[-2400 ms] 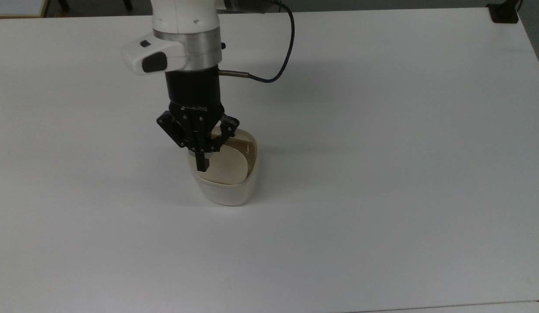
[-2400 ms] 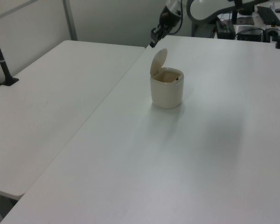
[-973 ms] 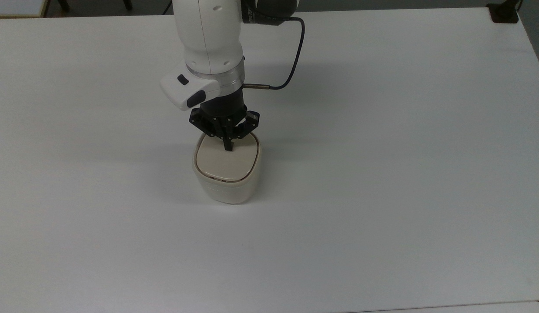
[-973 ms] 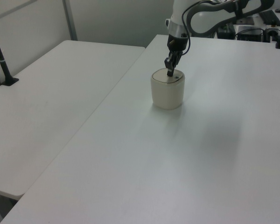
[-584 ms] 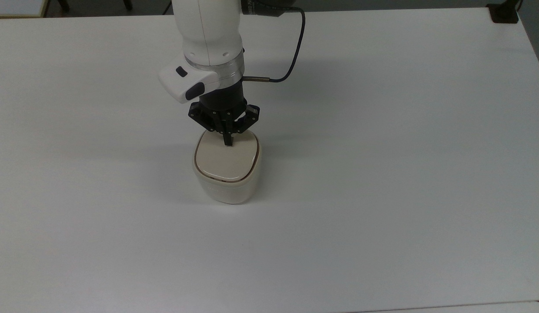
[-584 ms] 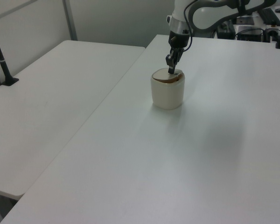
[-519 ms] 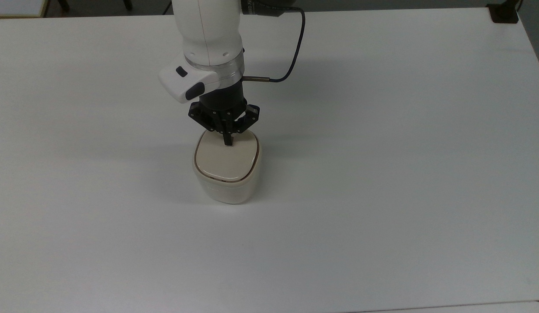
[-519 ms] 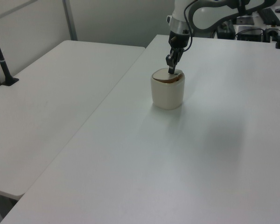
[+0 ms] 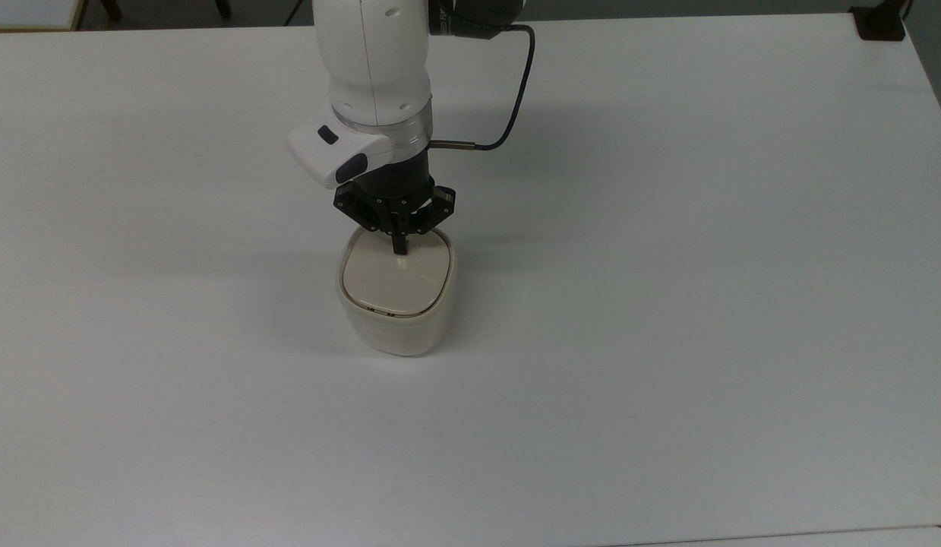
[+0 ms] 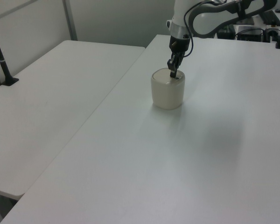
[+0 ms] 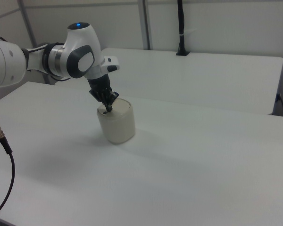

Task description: Close the trash bin

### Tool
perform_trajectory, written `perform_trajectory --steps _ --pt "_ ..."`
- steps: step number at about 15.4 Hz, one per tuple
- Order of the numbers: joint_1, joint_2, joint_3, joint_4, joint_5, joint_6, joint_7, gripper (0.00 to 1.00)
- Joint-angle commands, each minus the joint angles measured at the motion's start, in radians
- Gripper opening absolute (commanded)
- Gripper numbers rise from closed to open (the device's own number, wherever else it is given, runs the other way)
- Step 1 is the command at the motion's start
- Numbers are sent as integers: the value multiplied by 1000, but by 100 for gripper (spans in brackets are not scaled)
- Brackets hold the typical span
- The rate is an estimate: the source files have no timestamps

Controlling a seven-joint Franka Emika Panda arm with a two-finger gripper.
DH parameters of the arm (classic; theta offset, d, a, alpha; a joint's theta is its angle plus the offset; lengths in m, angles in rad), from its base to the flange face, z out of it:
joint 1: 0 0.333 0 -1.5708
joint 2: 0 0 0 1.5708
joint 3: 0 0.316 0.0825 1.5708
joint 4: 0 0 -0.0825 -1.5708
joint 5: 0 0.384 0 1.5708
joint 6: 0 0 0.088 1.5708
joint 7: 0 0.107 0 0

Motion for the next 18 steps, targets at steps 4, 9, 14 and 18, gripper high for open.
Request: perform_trajectory --steps 4,9,14,18 --pt "22 13 -5 -15 -30 -14 2 1" --pt "-6 -103 -9 -8 -27 -146 -7 10" --pt "-14 -206 -9 -19 -28 -347 -3 100" --pt "-29 -277 -9 -47 -30 -387 -4 100"
